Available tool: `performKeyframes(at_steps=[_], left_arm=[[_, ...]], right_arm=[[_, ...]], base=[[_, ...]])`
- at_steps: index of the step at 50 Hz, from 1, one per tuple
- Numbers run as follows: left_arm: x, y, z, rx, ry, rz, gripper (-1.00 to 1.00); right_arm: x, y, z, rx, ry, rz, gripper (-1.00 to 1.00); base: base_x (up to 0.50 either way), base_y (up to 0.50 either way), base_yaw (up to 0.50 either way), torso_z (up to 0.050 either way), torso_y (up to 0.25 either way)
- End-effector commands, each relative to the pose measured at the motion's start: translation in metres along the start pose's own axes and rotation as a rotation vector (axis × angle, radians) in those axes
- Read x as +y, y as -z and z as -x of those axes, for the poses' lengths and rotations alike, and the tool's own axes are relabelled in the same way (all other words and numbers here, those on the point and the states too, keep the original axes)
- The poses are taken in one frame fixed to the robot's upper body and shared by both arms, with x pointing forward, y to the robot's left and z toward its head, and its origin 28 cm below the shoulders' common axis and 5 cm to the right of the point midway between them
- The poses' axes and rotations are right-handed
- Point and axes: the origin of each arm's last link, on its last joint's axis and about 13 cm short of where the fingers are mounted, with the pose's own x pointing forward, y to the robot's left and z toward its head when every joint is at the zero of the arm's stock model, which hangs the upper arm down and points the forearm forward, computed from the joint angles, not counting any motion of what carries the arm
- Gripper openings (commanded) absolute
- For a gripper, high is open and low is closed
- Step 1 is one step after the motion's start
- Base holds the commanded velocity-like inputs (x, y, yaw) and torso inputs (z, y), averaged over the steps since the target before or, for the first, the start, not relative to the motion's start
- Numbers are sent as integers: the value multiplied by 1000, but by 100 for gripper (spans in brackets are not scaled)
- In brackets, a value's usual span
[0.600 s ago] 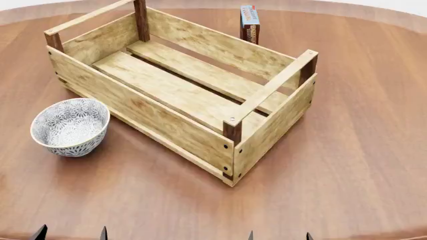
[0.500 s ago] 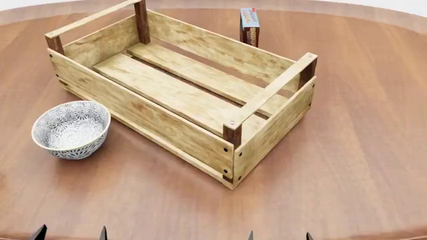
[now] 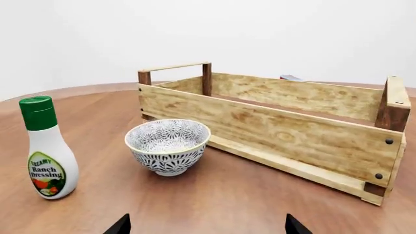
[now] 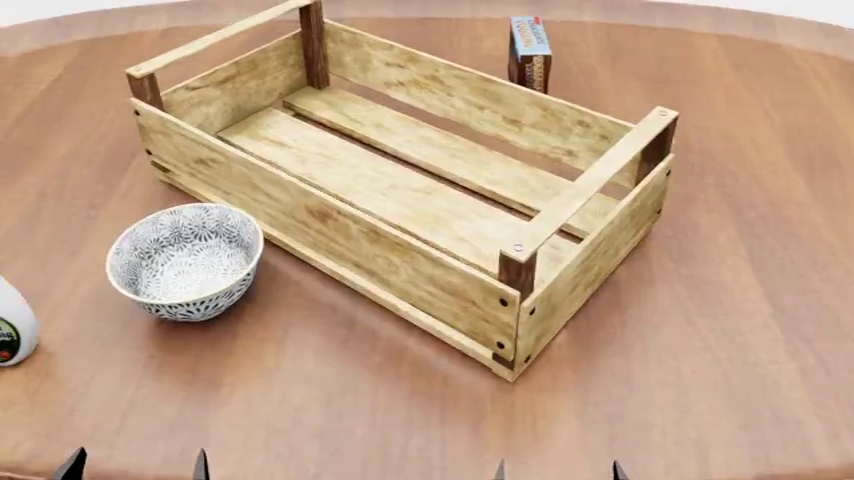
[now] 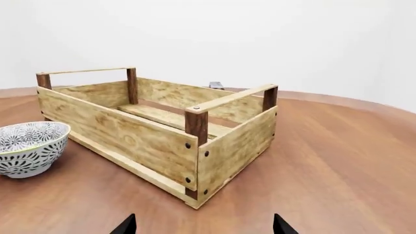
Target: Pick up the salad dressing and put it in the tray.
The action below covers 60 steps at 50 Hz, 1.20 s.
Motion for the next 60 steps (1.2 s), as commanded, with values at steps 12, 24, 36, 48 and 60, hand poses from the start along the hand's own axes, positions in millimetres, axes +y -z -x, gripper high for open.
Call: performKeyframes(at_steps=[12, 24, 36, 48, 60], left_arm=[[1, 0, -2, 3, -12, -12, 100], [1, 1, -1, 5, -13, -16, 100], [4, -36, -12, -95, -9, -57, 100], [6, -116, -1, -266, 57, -46, 100], [11, -134, 4, -317, 32, -16, 100]], right_arm=[[0, -1, -1, -16, 2, 15, 100], [3, 2, 2, -1, -38, 57, 100], [0, -20, -2, -91, 12, 96, 100], [-14, -93, -5, -218, 121, 155, 100], [-21, -120, 1, -289, 147, 131, 100]], base=[[29, 500, 0, 0, 0], [26, 488, 0, 0, 0], [176, 0, 0, 0, 0], [500, 0, 0, 0, 0], [500, 0, 0, 0, 0]])
